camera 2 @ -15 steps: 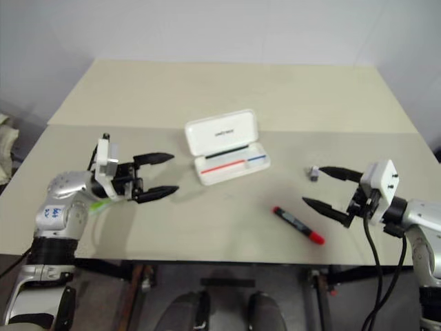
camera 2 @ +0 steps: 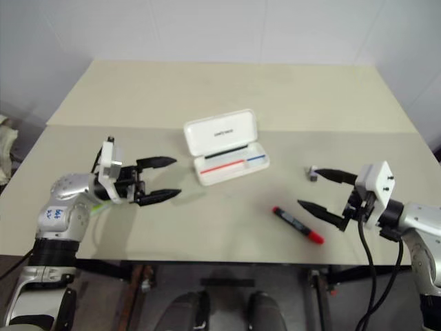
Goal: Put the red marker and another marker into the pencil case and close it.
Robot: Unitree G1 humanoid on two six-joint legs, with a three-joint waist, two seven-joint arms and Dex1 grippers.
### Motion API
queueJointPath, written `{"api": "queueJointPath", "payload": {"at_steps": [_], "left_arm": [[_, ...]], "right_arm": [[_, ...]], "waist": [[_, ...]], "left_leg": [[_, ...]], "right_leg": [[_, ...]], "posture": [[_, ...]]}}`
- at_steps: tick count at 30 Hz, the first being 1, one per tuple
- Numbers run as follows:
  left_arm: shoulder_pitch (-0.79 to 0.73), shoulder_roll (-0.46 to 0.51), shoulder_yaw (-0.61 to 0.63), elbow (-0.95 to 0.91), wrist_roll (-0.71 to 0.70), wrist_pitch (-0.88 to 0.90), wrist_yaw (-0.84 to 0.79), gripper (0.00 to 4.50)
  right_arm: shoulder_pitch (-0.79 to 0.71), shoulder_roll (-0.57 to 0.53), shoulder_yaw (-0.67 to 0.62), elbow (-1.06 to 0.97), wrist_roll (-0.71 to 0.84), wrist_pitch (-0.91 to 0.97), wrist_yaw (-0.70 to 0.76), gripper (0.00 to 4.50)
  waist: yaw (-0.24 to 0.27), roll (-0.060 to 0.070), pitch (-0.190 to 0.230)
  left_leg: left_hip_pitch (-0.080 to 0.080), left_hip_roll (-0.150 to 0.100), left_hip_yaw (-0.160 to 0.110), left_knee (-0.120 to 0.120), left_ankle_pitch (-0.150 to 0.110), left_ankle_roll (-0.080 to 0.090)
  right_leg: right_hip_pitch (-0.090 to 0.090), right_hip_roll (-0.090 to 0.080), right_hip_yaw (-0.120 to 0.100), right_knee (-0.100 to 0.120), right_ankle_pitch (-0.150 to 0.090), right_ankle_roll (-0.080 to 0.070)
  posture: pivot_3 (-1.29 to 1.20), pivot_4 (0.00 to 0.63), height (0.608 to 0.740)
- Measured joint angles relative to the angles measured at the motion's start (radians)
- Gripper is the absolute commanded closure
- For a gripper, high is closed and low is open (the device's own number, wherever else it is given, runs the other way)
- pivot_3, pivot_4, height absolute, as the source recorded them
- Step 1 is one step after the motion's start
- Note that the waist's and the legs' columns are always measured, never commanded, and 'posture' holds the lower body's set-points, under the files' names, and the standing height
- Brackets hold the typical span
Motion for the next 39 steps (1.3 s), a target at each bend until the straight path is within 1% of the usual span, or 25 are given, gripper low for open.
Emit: {"api": "queueJointPath", "payload": {"at_steps": [1, 3, 10, 14, 19, 23, 32, 39], "left_arm": [[0.002, 0.001, 0.0, -0.001, 0.006, 0.0, 0.004, 1.32], [0.007, 0.001, -0.009, -0.007, 0.022, 0.0, 0.02, 1.98], [0.013, -0.003, -0.052, 0.001, 0.089, -0.014, 0.058, 1.98], [-0.097, -0.065, -0.128, 0.087, 0.178, -0.042, 0.112, 1.98], [-0.208, -0.114, -0.164, 0.211, 0.245, -0.083, 0.143, 1.98], [-0.259, -0.144, -0.204, 0.271, 0.279, -0.09, 0.148, 1.98], [-0.262, -0.145, -0.274, 0.313, 0.355, -0.095, 0.12, 1.98], [-0.303, -0.179, -0.292, 0.39, 0.415, -0.12, 0.177, 1.98]], "right_arm": [[-0.017, 0.009, 0.011, 0.0, 0.0, 0.0, 0.0, 0.0], [-0.033, 0.023, 0.037, 0.0, 0.0, 0.0, 0.0, 0.0], [-0.042, 0.083, 0.105, -0.058, -0.004, 0.015, -0.044, 0.0], [-0.045, 0.123, 0.126, -0.097, -0.001, 0.015, -0.061, 0.0], [-0.028, 0.167, 0.16, -0.153, -0.003, 0.017, -0.109, 0.0], [-0.023, 0.194, 0.173, -0.166, -0.013, 0.015, -0.14, 0.0], [-0.022, 0.211, 0.192, -0.209, -0.013, 0.012, -0.187, 0.0], [-0.019, 0.215, 0.193, -0.229, -0.014, 0.009, -0.208, 0.0]], "waist": [[0.0, 0.0, 0.0], [0.001, 0.0, 0.0], [0.004, 0.0, 0.0], [0.011, 0.0, 0.0], [0.004, 0.0, 0.0], [0.001, 0.0, 0.0], [0.002, 0.0, 0.0], [0.004, 0.0, 0.0]], "left_leg": [[0.0, 0.0, 0.0, 0.0, 0.0, 0.0], [0.0, 0.0, 0.0, 0.0, 0.0, 0.001], [-0.001, 0.0, 0.0, 0.0, 0.0, 0.002], [-0.002, -0.001, -0.001, 0.001, 0.0, 0.001], [-0.003, -0.001, 0.0, 0.0, 0.001, 0.003], [-0.003, -0.001, 0.001, 0.001, 0.002, 0.003], [-0.003, -0.001, 0.0, 0.001, 0.001, 0.004], [-0.003, -0.001, 0.0, 0.002, 0.001, 0.004]], "right_leg": [[0.0, 0.0, 0.0, 0.0, 0.0, 0.0], [0.0, 0.0, 0.0, -0.001, 0.0, 0.0], [0.0, 0.0, 0.0, -0.002, 0.0, 0.0], [0.0, 0.0, -0.001, -0.001, 0.0, 0.0], [-0.001, 0.001, -0.002, -0.001, 0.0, 0.001], [-0.001, 0.002, -0.001, -0.002, 0.0, 0.001], [-0.001, 0.001, -0.001, 0.0, 0.0, 0.001], [-0.001, 0.001, -0.001, -0.001, 0.0, 0.001]], "posture": [[0.0, 0.15, 0.74], [0.0, 0.15, 0.74], [0.0, 0.15, 0.74], [0.0, 0.15, 0.74], [0.0, 0.15, 0.74], [0.0, 0.15, 0.74], [0.0, 0.15, 0.74], [0.0, 0.15, 0.74]]}}
